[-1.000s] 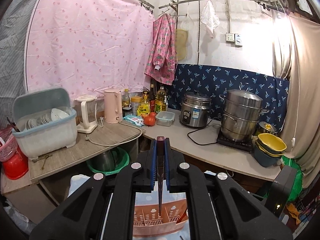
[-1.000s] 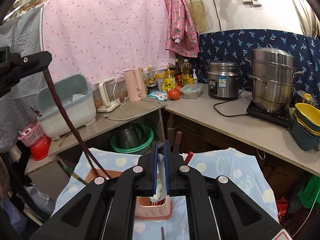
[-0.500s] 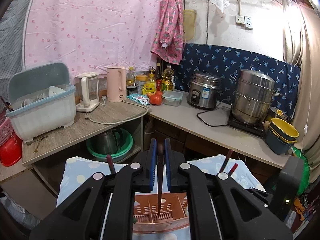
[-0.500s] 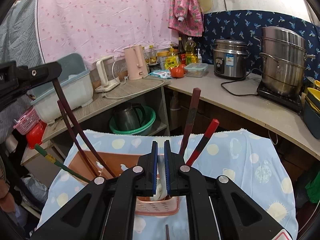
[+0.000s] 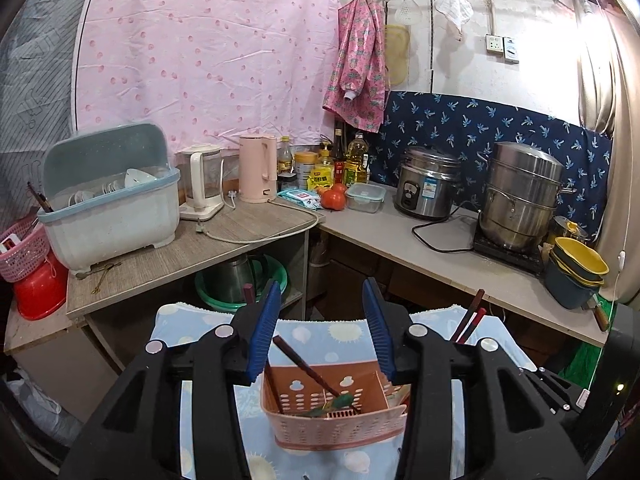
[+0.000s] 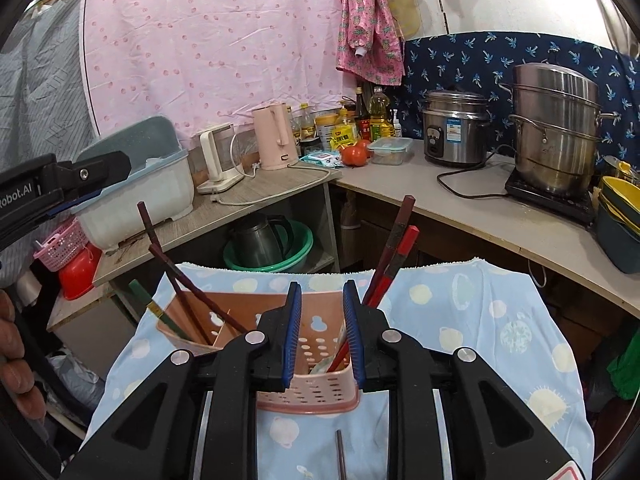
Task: Organize utensils
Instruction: 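Withdraw both tools from the basket back over the table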
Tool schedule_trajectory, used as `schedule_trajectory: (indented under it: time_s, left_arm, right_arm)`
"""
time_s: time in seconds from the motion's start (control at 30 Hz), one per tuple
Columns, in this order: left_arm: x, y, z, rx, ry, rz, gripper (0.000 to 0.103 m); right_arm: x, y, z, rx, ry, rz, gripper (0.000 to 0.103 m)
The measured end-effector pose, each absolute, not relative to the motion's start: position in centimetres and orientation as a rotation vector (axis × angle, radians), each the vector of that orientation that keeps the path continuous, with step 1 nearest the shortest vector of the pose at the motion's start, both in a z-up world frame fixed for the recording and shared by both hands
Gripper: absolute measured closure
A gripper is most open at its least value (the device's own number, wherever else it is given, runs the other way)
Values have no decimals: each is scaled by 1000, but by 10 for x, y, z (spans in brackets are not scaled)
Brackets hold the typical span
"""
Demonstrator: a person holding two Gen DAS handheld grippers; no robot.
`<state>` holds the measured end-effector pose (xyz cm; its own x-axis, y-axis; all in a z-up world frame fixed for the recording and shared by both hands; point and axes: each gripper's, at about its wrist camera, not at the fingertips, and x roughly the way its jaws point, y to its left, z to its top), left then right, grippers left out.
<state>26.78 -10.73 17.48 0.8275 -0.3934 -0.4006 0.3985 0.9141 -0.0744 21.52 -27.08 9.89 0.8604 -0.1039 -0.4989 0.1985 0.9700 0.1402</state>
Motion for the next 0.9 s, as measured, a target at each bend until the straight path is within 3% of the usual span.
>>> schedule_trajectory:
  time_s: [0.57, 0.9]
  left_arm:
    - [215, -77, 154, 14, 473, -390, 62]
    - [173, -65, 111, 35, 553, -405, 62]
  right_arm:
    - [145, -257, 92, 210, 531, -142, 81]
    - [92, -261, 57, 276, 586, -150, 81]
